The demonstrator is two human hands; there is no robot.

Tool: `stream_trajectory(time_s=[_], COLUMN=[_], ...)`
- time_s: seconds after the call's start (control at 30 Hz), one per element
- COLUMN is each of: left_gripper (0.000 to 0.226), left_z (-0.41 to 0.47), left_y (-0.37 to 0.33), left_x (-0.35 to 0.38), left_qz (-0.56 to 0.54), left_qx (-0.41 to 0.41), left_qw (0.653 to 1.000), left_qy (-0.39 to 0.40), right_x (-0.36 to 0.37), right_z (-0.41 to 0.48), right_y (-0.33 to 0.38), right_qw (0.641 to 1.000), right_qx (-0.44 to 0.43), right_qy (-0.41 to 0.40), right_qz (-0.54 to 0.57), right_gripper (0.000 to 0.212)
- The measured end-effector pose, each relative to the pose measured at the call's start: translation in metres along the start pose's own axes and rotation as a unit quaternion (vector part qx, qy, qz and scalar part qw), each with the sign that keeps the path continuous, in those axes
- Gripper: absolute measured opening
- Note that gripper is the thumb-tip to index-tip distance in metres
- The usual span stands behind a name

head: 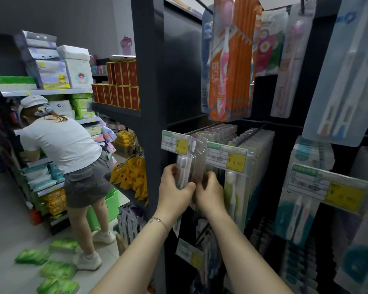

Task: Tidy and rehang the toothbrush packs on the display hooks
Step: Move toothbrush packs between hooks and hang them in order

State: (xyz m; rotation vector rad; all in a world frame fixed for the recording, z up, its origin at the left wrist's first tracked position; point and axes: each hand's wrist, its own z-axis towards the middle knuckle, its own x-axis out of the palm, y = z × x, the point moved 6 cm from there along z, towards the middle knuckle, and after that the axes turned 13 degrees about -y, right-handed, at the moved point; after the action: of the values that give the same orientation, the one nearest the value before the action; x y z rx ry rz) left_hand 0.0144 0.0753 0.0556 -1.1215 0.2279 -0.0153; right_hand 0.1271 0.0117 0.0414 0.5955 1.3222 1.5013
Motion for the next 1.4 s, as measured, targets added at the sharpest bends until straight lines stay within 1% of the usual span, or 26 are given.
stream_trajectory(time_s=[0.1,0.17,0.33,0.5,0.6,0.7,0.77,0.8,0.87,0.9,0.97,1.07,1.13,1.17,1.2,1.27,1.3,1.33,1.37,1.4], left_gripper=[0.063,0.063,0.063,0.076,0.080,0.073,0.058,0.047,0.026,0.022,0.028,0.050,0.058,0.058,0.055,0.045,0.039,0.035,0.034,0.038], left_z=[-0.002,-0.002,-0.003,-0.007,-0.014,-0.021,-0.026,-0.028,-0.031,-0.033,-0.039,-0.051,-0.058,-0.061,-0.065,-0.077,-0.081,-0.084,-0.086,-0.088], left_y=[0.001,0.002,0.003,0.002,0.002,0.002,0.005,0.007,0.017,0.023,0.039,0.067,0.082,0.087,0.089,0.083,0.077,0.073,0.073,0.076], left_x=[0.001,0.001,0.000,-0.001,-0.001,-0.004,-0.008,-0.010,-0.010,-0.008,-0.001,0.009,0.015,0.018,0.023,0.032,0.033,0.033,0.035,0.036], left_qz=[-0.001,-0.003,-0.007,0.011,0.010,0.047,0.084,0.089,0.085,0.088,0.099,0.087,0.071,0.044,-0.001,-0.110,-0.153,-0.173,-0.183,-0.184], left_qx=[0.004,0.006,0.011,0.030,0.049,0.101,0.147,0.148,0.109,0.079,0.014,-0.104,-0.189,-0.234,-0.281,-0.363,-0.384,-0.391,-0.389,-0.380], left_qw=[1.000,1.000,1.000,0.999,0.997,0.988,0.973,0.970,0.978,0.984,0.992,0.991,0.979,0.971,0.959,0.922,0.906,0.899,0.897,0.899], left_qy=[0.000,-0.003,-0.021,-0.043,-0.061,-0.110,-0.156,-0.169,-0.156,-0.132,-0.075,-0.011,0.010,0.020,0.037,0.075,0.087,0.096,0.104,0.114], right_x=[-0.001,-0.002,-0.004,-0.013,-0.018,-0.023,-0.027,-0.028,-0.031,-0.033,-0.034,-0.037,-0.038,-0.038,-0.039,-0.040,-0.040,-0.041,-0.041,-0.041], right_z=[-0.001,-0.002,-0.006,-0.012,-0.015,-0.018,-0.018,-0.019,-0.020,-0.021,-0.023,-0.025,-0.024,-0.024,-0.023,-0.022,-0.022,-0.022,-0.022,-0.023], right_y=[-0.002,-0.003,-0.001,0.006,0.010,0.015,0.019,0.021,0.026,0.028,0.032,0.031,0.029,0.029,0.029,0.030,0.030,0.030,0.031,0.031], right_qw=[1.000,1.000,0.997,0.989,0.984,0.982,0.981,0.980,0.980,0.980,0.979,0.981,0.980,0.980,0.978,0.976,0.976,0.976,0.976,0.976], right_qx=[0.000,-0.018,-0.061,-0.106,-0.121,-0.134,-0.144,-0.148,-0.156,-0.158,-0.160,-0.149,-0.150,-0.151,-0.153,-0.156,-0.154,-0.152,-0.151,-0.151], right_qy=[0.002,-0.003,-0.017,-0.037,-0.052,-0.067,-0.071,-0.072,-0.071,-0.070,-0.067,-0.055,-0.050,-0.049,-0.050,-0.053,-0.053,-0.050,-0.048,-0.046], right_qz=[0.027,0.020,-0.043,-0.098,-0.117,-0.114,-0.110,-0.107,-0.103,-0.103,-0.103,-0.108,-0.117,-0.122,-0.129,-0.142,-0.146,-0.148,-0.151,-0.153], right_gripper=[0.025,0.025,0.021,0.027,0.026,0.024,0.016,0.013,0.011,0.011,0.011,0.010,0.012,0.013,0.015,0.017,0.017,0.016,0.016,0.014])
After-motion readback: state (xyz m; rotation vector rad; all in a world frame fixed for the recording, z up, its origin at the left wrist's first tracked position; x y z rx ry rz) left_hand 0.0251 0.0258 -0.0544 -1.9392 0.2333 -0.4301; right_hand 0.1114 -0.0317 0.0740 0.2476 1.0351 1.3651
